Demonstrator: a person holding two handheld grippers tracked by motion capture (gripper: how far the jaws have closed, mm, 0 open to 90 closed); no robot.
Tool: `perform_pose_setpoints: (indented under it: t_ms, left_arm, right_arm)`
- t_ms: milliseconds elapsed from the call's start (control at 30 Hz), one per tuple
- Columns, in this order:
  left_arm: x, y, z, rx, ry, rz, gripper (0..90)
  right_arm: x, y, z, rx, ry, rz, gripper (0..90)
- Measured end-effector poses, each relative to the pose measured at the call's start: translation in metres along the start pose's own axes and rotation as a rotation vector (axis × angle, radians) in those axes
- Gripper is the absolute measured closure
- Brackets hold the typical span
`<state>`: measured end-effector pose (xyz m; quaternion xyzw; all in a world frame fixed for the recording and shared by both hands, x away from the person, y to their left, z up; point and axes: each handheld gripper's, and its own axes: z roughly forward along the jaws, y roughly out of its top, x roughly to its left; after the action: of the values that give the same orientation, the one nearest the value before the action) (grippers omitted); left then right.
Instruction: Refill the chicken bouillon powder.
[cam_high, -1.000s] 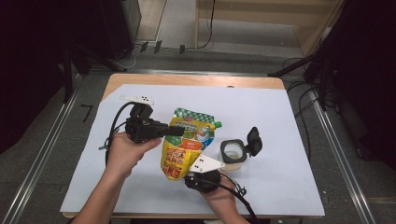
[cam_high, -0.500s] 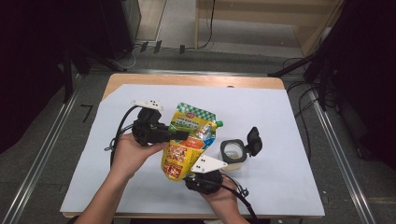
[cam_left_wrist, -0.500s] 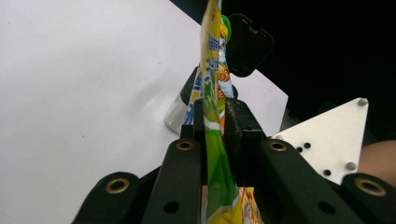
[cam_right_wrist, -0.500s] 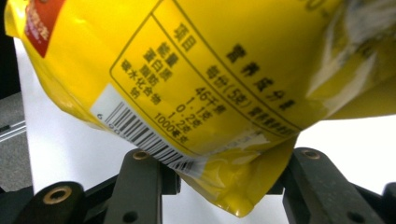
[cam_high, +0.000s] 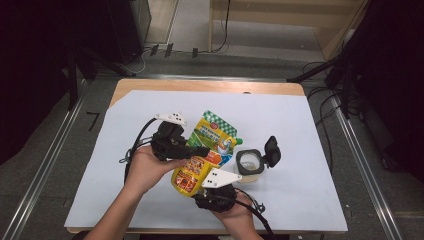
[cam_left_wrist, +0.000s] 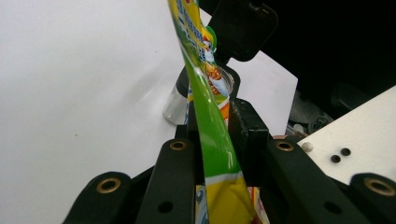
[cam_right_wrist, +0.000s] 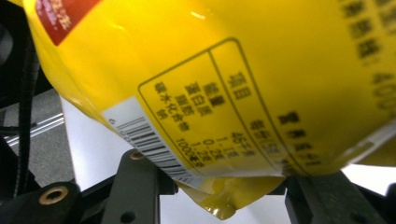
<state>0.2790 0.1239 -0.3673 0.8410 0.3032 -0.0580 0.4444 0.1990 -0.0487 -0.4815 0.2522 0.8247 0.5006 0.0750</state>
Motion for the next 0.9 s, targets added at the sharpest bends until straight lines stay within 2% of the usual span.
perform_pose_setpoints:
  t_ms: [167, 467, 900]
  left_arm:
    - [-0.003, 0.0, 0.004, 0.008, -0.005, 0.02, 78.3]
    - [-0.004, 0.002, 0.01, 0.031, -0.008, 0.006, 77.1]
    - [-0.003, 0.008, 0.023, 0.068, -0.038, -0.048, 75.4]
  right_arm:
    - [0.003, 0.002, -0.003, -0.003, 0.013, 0.002, 59.8]
    - [0.005, 0.003, -0.005, -0.001, 0.044, 0.033, 59.8]
    - [0.007, 0.003, -0.009, -0.004, 0.059, 0.065, 59.4]
